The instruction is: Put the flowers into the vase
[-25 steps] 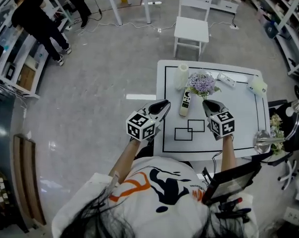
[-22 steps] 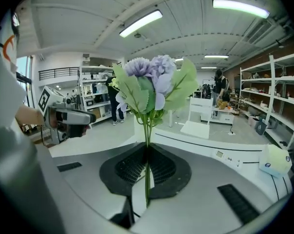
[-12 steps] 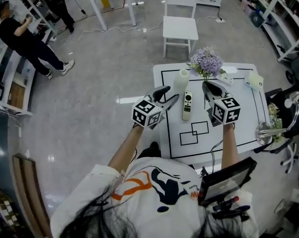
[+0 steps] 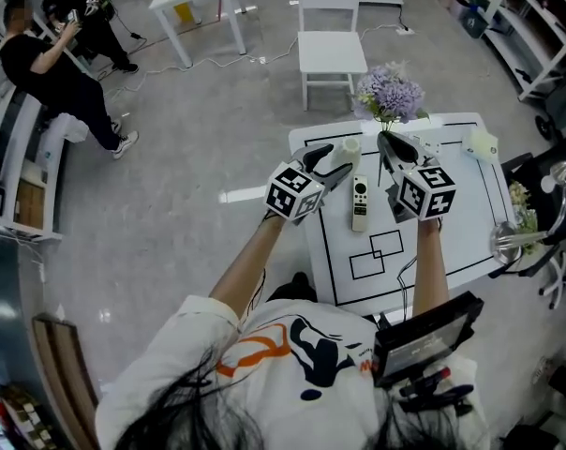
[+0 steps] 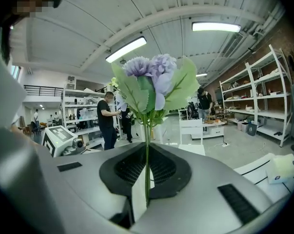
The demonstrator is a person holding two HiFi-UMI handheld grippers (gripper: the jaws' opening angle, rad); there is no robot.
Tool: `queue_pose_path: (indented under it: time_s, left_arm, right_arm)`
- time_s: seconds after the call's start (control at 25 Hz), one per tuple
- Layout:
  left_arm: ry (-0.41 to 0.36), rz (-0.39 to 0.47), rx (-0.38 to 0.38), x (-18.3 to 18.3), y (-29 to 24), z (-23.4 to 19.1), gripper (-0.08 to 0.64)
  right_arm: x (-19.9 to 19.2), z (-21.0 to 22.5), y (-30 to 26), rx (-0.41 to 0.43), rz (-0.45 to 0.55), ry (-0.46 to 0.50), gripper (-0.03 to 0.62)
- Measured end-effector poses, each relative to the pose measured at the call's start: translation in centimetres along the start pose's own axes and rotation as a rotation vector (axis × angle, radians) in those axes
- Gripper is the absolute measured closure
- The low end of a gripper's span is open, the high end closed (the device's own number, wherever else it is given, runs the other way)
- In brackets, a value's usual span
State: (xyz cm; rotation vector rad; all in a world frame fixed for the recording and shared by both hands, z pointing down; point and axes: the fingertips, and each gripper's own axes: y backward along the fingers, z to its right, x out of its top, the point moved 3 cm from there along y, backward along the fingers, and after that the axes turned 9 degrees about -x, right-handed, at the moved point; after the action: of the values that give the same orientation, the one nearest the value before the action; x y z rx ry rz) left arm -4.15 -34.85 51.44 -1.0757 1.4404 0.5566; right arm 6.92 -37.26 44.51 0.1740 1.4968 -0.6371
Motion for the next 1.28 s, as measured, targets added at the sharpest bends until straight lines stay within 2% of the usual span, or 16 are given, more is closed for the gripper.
queue_pose_path:
  time_s: [0.16,0.32,0.48,0.56,0.68,1.28]
  left_arm:
    - [-0.042,-0.027,-0.022,0.2,-1.1,-0.7,0.285]
    - [-0.066,-0.039,-0.051,0.6,-2.0,-1.1,0.285]
    - [-0.064,-0.036,-0.075,0.8,-2.5,-1.2,0.288]
    - [-0.060,-0.030,-0.075,0.8,-2.5,-1.4,0.322]
    - [-0.049,-0.018,-0.074,0.7,-2.5,-1.5,0.327]
    - [-0.011,-0.008,-0.065,0.6,-2.4,-1.4,0.327]
  right_arm:
    - [1.0,0.3,-0.4,-0.020,0.022,-0.024,0.569]
    - [2.1,0.4,-0.7,-0.033,0.042,-0.051,0.569]
    - [3.0,0.0,-0.9,-0.039,0.054,-0.070,0.569]
    - [3.4,-0.2,-1.0,-0.039,0.058,-0.070,0.569]
    - [4.3,-0.3,-0.9,-0.038,0.078,-0.082,0.569]
    - [10.8,-3.2,0.1,-0.019,0.310,-0.098,0.569]
